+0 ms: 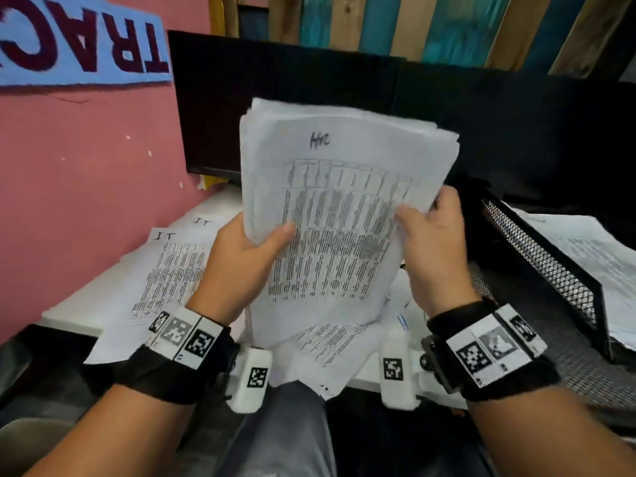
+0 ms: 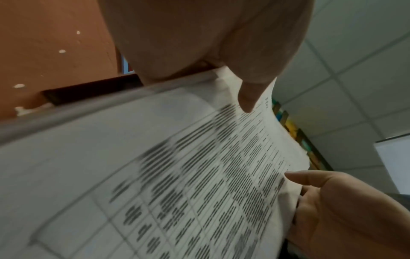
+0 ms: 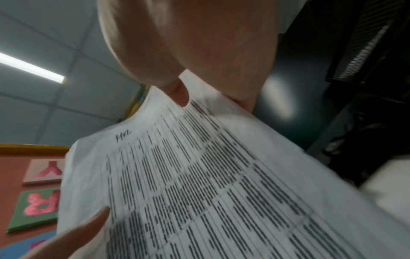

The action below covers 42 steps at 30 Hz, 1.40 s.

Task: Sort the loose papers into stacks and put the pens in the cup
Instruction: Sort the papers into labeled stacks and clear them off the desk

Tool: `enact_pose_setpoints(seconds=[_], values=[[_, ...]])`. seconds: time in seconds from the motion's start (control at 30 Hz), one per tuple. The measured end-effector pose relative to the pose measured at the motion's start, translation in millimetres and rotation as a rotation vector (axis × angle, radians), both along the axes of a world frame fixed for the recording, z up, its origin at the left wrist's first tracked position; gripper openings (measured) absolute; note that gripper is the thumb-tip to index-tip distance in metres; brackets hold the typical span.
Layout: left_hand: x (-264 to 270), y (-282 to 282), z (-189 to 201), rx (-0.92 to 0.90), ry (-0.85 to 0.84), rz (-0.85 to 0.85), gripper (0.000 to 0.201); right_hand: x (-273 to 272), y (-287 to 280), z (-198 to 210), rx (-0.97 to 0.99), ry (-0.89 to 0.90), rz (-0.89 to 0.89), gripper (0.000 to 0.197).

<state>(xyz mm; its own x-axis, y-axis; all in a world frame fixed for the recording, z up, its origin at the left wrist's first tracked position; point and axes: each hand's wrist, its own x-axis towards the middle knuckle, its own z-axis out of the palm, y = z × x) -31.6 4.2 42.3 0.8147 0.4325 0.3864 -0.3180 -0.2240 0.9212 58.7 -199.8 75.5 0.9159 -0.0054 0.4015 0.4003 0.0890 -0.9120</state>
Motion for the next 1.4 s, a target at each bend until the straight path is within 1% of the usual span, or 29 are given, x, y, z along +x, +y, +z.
enact_pose_setpoints(seconds=[0.07, 0.1, 0.17, 0.23, 0.27, 0.3, 0.37, 0.43, 0.5, 0.53, 0.57, 0.63, 0.73, 0.77, 0.83, 0.87, 0.93, 0.97, 1.03, 1.07, 1.1, 1.17, 1.23, 1.27, 1.33, 1.4], values=[[3.2, -0.9, -13.9, 0.005, 0.054, 0.010, 0.040, 3.3, 3.2, -18.6, -0.016, 0.107, 0.037, 0.027], [5.0, -1.3, -21.6, 0.024, 0.091, 0.030, 0.041, 3.7, 5.1, -25.8, -0.023, 0.155, 0.061, 0.027], [8.1, -3.6, -34.0, 0.058, 0.174, 0.072, 0.030, 2.3, 9.8, -35.7, -0.047, 0.244, 0.093, 0.030], [10.5, -6.3, -40.8, 0.079, 0.288, 0.109, 0.035, 1.6, 13.3, -44.8, -0.073, 0.322, 0.111, 0.034], [10.5, -6.3, -42.1, 0.078, 0.317, 0.120, 0.036, 2.4, 13.9, -49.9, -0.091, 0.350, 0.109, 0.037], [10.4, -6.7, -42.3, 0.058, 0.312, 0.121, 0.033, 2.7, 13.4, -54.4, -0.106, 0.363, 0.093, 0.040], [10.8, -6.8, -41.0, -0.018, 0.235, 0.137, 0.026, 4.0, 8.4, -62.8, -0.094, 0.376, 0.034, 0.050], [9.7, -12.5, -36.1, -0.117, 0.156, 0.167, 0.019, 2.9, -1.5, -66.9, 0.000, 0.430, -0.001, 0.062], [8.3, -21.3, -32.5, -0.137, 0.133, 0.170, 0.031, 0.1, -11.6, -69.0, 0.139, 0.544, 0.069, 0.070], [8.2, -27.5, -31.0, -0.128, 0.131, 0.163, 0.039, -1.6, -15.5, -69.3, 0.212, 0.608, 0.132, 0.066], [7.3, -34.2, -29.6, -0.131, 0.133, 0.150, 0.043, -2.9, -19.6, -70.4, 0.279, 0.661, 0.197, 0.057], [6.6, -48.9, -27.0, -0.159, 0.162, 0.067, 0.043, -5.7, -28.1, -73.1, 0.325, 0.712, 0.260, 0.037], [2.4, -64.9, -28.7, -0.125, 0.240, -0.091, 0.039, -7.8, -50.3, -75.6, 0.287, 0.702, 0.197, 0.029], [1.1, -67.2, -32.6, -0.100, 0.258, -0.158, 0.038, -9.3, -59.9, -76.2, 0.276, 0.698, 0.171, 0.028], [-1.9, -68.1, -43.9, -0.026, 0.287, -0.285, 0.027, -14.3, -80.5, -78.4, 0.260, 0.693, 0.143, 0.029], [-5.3, -67.7, -48.1, 0.023, 0.298, -0.324, 0.028, -17.0, -91.3, -80.1, 0.254, 0.697, 0.126, 0.029], [-8.5, -62.9, -59.1, 0.132, 0.297, -0.346, 0.030, -24.9, -114.8, -82.1, 0.265, 0.698, 0.070, 0.027], [-10.0, -57.7, -65.0, 0.181, 0.297, -0.352, 0.035, -28.6, -125.7, -83.4, 0.284, 0.700, 0.045, 0.026], [-10.5, -51.4, -75.7, 0.220, 0.302, -0.395, 0.052, -36.8, -153.4, -84.9, 0.330, 0.693, -0.010, 0.024], [-10.6, -48.4, -80.6, 0.220, 0.319, -0.401, 0.056, -40.1, -167.2, -86.5, 0.353, 0.698, -0.045, 0.023], [-9.7, -46.1, -85.7, 0.229, 0.336, -0.400, 0.056, -43.5, -180.3, -87.6, 0.365, 0.709, -0.080, 0.023], [-8.1, -46.7, -92.4, 0.252, 0.367, -0.385, 0.047, -47.1, -207.9, -93.1, 0.376, 0.722, -0.150, 0.026], [-4.5, -46.2, -98.7, 0.250, 0.369, -0.355, 0.021, -50.3, -234.8, -98.6, 0.404, 0.721, -0.198, 0.029], [-2.7, -44.6, -102.2, 0.237, 0.377, -0.352, 0.016, -52.3, -247.9, -100.7, 0.415, 0.728, -0.218, 0.030], [2.4, -39.5, -112.2, 0.231, 0.364, -0.337, 0.018, -56.9, -271.7, -104.3, 0.450, 0.739, -0.251, 0.031], [5.9, -36.6, -118.5, 0.192, 0.344, -0.319, 0.013, -60.1, -292.7, -106.9, 0.505, 0.739, -0.317, 0.031]])
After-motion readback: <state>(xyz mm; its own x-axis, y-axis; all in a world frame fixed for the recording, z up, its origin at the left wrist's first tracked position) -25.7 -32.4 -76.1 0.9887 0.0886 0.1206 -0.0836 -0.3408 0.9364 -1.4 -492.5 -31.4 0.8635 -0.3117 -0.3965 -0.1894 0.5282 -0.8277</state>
